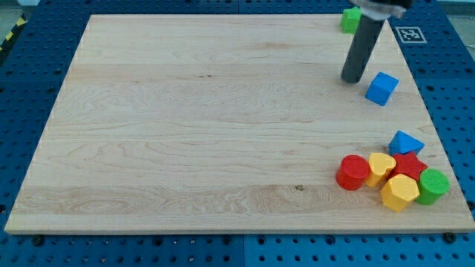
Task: Push the blue cube into the group of blocks
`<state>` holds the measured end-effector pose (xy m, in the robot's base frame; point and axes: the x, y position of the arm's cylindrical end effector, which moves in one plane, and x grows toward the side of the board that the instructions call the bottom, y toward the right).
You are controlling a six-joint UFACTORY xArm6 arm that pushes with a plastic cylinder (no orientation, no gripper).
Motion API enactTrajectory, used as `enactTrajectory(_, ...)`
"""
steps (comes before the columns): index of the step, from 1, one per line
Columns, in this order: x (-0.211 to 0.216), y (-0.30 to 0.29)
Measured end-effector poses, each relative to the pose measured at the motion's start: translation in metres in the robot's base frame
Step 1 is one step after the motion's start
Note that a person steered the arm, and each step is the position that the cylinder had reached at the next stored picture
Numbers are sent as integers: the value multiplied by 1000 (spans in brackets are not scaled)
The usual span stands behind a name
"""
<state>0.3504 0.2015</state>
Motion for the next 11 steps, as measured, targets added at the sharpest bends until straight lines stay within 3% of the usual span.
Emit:
enactTrajectory(1,-34,41)
enactTrajectory(2,-19,54)
enactTrajectory(6,113,6)
enactTrajectory(8,146,-2)
enactTrajectory(9,146,-11)
enactTrajectory(11,63,-45)
